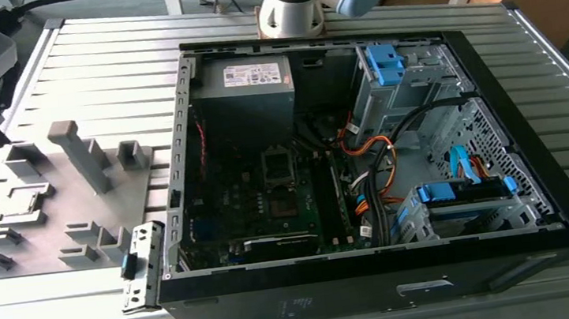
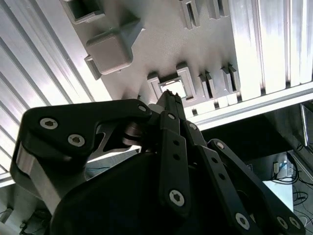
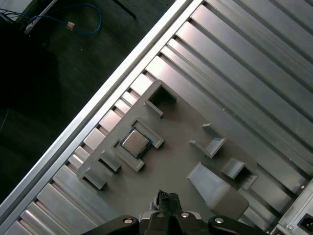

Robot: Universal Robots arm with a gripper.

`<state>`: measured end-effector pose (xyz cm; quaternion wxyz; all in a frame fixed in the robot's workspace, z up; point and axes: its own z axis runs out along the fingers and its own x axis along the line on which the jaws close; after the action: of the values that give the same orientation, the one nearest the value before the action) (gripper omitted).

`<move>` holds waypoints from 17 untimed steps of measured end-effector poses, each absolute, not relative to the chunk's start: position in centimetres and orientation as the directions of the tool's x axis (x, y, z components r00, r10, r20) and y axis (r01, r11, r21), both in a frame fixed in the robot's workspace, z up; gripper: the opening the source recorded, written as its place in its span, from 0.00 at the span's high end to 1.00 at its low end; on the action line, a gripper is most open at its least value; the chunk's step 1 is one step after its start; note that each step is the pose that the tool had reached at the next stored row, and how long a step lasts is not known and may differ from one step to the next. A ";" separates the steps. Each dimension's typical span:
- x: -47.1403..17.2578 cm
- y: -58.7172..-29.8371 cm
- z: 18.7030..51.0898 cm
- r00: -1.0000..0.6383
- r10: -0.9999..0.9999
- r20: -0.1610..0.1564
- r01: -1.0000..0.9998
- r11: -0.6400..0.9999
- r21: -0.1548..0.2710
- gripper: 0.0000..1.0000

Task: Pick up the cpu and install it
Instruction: 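Pick up the cpu and move it towards the insertion slot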

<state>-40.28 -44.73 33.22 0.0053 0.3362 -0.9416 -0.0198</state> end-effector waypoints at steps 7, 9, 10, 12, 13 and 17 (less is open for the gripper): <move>-40.3 -44.7 33.2 -0.772 -0.636 -0.003 -0.635 0.771 0.041 0.89; -40.3 -44.7 33.2 -0.759 -0.651 -0.003 -0.651 0.758 0.041 0.89; -40.3 -44.7 33.2 -0.748 -0.663 -0.003 -0.663 0.748 0.041 0.89; -40.3 -44.7 33.2 -0.724 -0.689 -0.003 -0.689 0.724 0.041 0.89; -40.3 -44.7 33.2 -0.712 -0.703 -0.003 -0.702 0.711 0.041 0.89; -40.3 -44.7 33.2 -0.658 -0.753 -0.003 -0.752 0.657 0.041 0.89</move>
<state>-40.28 -44.74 33.16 0.0070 0.4134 -0.9103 -0.0193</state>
